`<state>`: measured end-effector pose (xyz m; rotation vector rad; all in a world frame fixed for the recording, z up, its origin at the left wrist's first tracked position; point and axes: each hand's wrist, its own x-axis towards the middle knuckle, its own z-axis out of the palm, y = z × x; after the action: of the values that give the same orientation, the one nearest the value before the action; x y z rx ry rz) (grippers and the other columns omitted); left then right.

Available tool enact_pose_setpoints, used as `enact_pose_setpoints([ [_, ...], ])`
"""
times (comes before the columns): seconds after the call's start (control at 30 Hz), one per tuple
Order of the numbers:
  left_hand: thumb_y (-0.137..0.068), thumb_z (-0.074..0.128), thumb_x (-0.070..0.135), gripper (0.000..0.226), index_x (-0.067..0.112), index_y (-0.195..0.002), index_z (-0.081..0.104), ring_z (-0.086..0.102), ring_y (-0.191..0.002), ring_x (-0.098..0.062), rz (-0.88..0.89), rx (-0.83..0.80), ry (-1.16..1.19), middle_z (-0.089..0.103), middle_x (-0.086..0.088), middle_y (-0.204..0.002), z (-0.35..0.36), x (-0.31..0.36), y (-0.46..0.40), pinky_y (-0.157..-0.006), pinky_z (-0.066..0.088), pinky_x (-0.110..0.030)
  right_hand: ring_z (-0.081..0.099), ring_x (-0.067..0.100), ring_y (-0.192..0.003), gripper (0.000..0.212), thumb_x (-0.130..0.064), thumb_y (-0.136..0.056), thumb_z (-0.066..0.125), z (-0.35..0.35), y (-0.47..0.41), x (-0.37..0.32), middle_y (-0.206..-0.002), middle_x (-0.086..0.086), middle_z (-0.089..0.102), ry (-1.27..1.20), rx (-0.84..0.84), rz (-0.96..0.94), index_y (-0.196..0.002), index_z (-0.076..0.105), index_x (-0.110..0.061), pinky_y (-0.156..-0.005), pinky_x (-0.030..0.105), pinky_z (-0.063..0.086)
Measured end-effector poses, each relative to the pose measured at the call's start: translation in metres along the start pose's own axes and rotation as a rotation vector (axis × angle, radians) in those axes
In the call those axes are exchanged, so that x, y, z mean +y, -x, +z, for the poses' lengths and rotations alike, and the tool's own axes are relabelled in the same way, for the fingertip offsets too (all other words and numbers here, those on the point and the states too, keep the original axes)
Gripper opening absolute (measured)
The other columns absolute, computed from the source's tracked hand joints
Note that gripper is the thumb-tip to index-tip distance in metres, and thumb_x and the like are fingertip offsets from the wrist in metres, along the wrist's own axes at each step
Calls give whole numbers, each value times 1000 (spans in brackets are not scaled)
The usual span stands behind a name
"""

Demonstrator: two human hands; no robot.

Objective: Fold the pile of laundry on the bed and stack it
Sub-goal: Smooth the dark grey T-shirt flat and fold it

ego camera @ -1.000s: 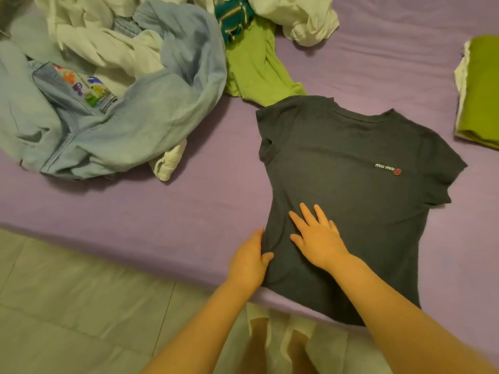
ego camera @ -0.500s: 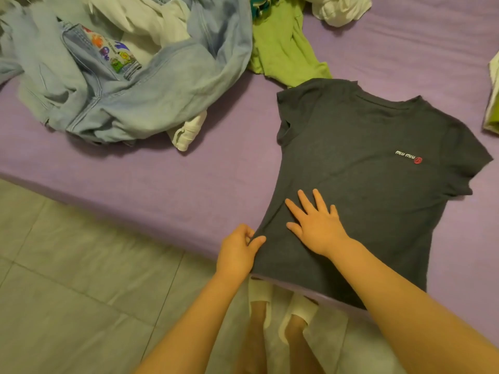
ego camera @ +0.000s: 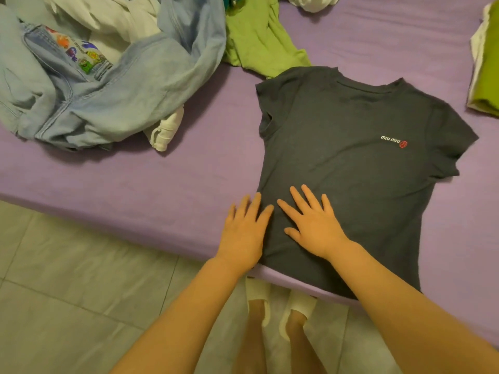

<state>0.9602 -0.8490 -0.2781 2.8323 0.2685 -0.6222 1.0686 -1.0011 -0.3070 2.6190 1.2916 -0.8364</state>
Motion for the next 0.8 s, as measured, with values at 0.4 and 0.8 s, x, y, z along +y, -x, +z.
enact_pose_setpoints([
  [0.4, -101, 35, 44, 66, 27, -153, -2, -17, -145, -35, 383, -271, -278, -16, -12, -159, 13, 114, -54, -114, -5, -61, 22, 40, -142, 59, -33, -91, 60, 45, 113, 81, -154, 15, 28, -106, 134, 457, -145, 36, -31, -108, 60, 26],
  [0.8, -103, 30, 37, 60, 26, -153, -2, -12, -146, -32, 557, -238, -271, -12, -5, -160, -5, 245, -152, -117, 2, -57, 61, 35, -110, 69, -5, -60, 88, 80, 157, 102, -134, 14, 56, -346, 316, 631, -124, 64, -18, -80, 44, 55],
])
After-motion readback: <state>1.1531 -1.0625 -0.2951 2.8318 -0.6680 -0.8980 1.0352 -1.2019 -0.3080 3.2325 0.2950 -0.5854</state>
